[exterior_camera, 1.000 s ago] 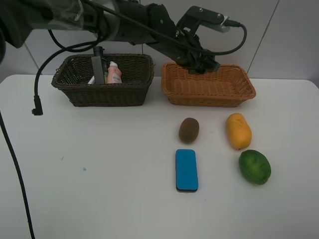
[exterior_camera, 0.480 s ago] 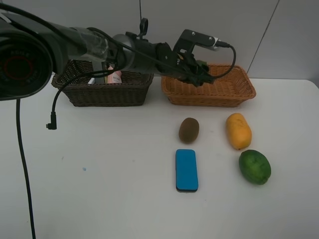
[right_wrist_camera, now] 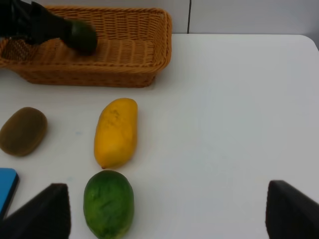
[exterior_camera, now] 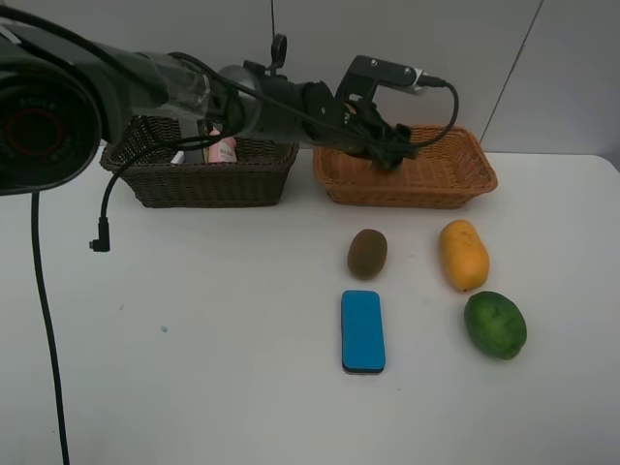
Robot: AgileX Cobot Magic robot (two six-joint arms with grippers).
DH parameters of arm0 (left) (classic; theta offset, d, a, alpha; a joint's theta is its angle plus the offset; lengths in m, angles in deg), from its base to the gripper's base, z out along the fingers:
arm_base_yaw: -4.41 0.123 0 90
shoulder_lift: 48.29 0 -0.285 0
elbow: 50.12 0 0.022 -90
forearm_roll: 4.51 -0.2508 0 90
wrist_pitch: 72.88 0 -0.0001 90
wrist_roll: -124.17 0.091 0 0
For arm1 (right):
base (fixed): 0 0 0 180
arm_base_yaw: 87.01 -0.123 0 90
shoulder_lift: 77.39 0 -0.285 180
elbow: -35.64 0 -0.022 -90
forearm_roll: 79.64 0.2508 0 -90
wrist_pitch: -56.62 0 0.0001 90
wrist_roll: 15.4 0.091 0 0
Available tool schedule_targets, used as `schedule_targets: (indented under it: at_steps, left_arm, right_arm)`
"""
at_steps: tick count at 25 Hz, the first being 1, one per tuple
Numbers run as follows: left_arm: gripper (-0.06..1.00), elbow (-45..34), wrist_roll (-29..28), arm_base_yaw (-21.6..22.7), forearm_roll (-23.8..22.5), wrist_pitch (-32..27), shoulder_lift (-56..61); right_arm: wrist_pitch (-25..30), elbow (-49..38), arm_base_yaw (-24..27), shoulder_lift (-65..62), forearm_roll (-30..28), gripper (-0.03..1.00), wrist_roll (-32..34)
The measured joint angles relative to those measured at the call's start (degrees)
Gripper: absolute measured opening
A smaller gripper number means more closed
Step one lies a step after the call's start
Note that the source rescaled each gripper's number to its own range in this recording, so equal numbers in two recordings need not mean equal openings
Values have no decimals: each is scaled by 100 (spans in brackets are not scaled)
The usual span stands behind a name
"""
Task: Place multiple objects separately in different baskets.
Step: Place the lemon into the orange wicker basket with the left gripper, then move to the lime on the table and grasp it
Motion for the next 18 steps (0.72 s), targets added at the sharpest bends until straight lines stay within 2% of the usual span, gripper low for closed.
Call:
schedule_targets:
  at_steps: [6, 10, 14, 18]
  left_arm:
    - [94, 0, -18, 73, 4, -470, 41]
    - [94, 0, -18, 255, 4, -1188, 410]
    - [94, 0, -18, 511, -2, -2567, 1113]
    - [94, 19, -274, 698, -239, -4318, 1749]
  right_arm:
    - [0, 0, 0, 0, 0, 100, 0]
    - [0, 0, 0, 0, 0, 100, 0]
    - [0, 0, 0, 0, 0, 100, 0]
    - [0, 0, 0, 0, 0, 100, 0]
